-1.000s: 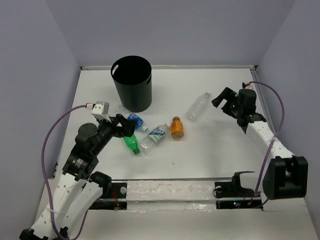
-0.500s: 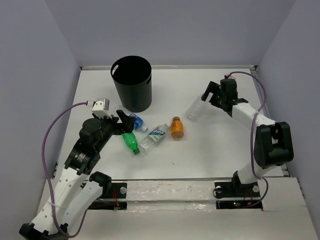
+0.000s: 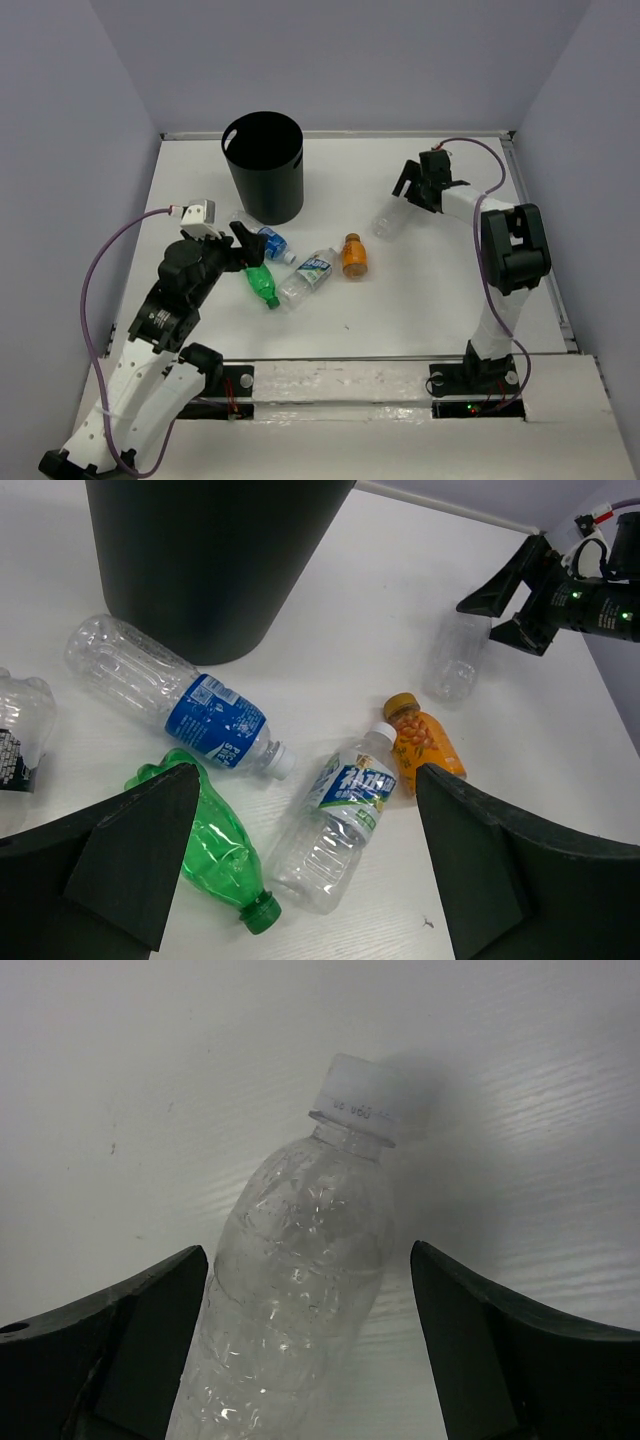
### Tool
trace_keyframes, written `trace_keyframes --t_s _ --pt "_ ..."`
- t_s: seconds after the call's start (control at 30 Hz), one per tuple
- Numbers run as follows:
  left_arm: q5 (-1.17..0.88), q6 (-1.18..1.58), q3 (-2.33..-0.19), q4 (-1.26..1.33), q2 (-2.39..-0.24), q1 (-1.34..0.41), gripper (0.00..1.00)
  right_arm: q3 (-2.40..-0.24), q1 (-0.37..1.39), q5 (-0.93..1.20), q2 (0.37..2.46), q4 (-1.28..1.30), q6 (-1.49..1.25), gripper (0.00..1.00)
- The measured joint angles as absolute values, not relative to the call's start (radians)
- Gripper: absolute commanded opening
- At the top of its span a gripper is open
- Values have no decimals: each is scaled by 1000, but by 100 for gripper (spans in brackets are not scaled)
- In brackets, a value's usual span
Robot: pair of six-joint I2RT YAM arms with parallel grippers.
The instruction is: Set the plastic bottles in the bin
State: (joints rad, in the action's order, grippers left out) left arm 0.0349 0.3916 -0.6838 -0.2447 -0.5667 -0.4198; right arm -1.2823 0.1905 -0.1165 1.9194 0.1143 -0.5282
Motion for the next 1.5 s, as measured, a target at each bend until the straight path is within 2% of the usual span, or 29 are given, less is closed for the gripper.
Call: trace_keyframes --t_s 0.17,0.2,0.27,0.3,0.47,0.63,0.73,0.87,1.03,1.2,1.33,1.5 --pt "34 392 -680 -244 -550 -420 99 -1329 191 -113 1972 118 -572 59" --pt "34 392 -680 -244 -549 -420 99 -1335 191 -111 1976 119 -582 46" --pt "35 395 -680 -244 -548 -420 99 -1346 191 -108 1981 119 -612 30" --pt "35 395 -680 -244 -548 -420 99 -1347 191 -109 1982 119 -622 28" --pt "46 405 -680 -245 -550 -420 99 -1341 197 -121 1957 109 -652 28" --pt "94 420 -680 -255 -568 -420 99 -1338 289 -189 1788 58 -586 28" --pt "138 432 -680 -267 -583 -420 99 -1412 407 -218 1695 -37 -500 28" --pt "211 452 -680 -294 -600 -419 99 -1592 550 -205 1683 -205 -365 28" --pt "289 496 -681 -324 -628 -418 98 -1808 610 -121 1776 -353 -228 28" --pt "310 562 -681 -335 -694 -418 98 -2036 630 -18 1978 -396 -105 28" --pt "321 628 -686 -339 -764 -417 98 -2143 651 36 2126 -376 -23 28" --pt "372 672 -703 -351 -808 -414 98 -2157 679 89 2214 -327 39 30"
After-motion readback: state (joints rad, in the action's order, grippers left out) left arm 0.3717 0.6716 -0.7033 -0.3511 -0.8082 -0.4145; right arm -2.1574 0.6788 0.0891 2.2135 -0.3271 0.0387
